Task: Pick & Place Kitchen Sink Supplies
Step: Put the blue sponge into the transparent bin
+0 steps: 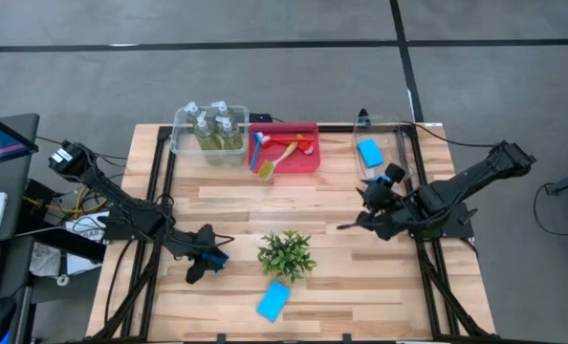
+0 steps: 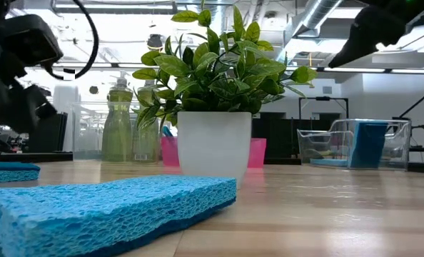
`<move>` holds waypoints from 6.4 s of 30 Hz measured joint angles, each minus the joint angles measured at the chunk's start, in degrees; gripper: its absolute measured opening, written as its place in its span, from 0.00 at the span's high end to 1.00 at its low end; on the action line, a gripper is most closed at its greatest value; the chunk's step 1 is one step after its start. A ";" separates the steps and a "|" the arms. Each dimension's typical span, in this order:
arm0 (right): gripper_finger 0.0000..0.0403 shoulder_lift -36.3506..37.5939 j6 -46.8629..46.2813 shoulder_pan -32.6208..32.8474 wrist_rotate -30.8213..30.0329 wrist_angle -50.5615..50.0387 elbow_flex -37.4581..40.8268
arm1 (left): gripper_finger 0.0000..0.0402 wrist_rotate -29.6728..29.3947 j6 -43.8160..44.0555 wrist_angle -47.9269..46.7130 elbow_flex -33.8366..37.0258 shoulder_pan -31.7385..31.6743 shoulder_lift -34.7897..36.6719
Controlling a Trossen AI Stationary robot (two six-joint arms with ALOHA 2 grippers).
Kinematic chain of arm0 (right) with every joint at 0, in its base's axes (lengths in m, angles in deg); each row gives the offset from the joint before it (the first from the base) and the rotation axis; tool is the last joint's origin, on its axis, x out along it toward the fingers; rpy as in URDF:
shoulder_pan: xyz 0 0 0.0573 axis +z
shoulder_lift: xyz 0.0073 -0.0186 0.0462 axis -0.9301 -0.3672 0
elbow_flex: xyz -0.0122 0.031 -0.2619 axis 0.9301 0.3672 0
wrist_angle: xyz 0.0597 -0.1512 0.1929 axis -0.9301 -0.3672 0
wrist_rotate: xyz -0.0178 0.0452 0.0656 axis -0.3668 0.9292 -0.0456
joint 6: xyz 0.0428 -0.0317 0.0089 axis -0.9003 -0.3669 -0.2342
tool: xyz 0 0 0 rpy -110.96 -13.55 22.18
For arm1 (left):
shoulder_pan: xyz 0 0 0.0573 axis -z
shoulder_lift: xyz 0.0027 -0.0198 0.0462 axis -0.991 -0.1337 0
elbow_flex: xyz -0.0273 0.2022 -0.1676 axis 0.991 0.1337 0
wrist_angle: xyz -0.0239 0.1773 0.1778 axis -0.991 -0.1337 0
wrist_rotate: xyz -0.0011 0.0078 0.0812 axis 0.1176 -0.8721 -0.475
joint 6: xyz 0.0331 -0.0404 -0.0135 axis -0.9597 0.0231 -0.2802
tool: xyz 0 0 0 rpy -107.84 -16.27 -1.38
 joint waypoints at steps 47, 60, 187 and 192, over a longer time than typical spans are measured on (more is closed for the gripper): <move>0.73 -14.10 22.05 26.62 1.50 25.62 0.02 | 0.60 3.54 6.52 -47.84 -20.92 0.36 -8.06; 0.73 -14.08 22.05 26.59 1.48 25.58 0.02 | 0.58 2.11 -0.06 -45.34 -20.94 4.36 -18.67; 0.36 -22.21 58.05 -4.91 34.22 85.35 0.04 | 0.98 32.87 -43.83 19.59 -20.92 -31.25 -3.72; 0.35 -22.23 58.04 -5.10 34.24 86.57 0.04 | 0.98 35.93 -43.98 14.79 -20.92 -32.72 -3.91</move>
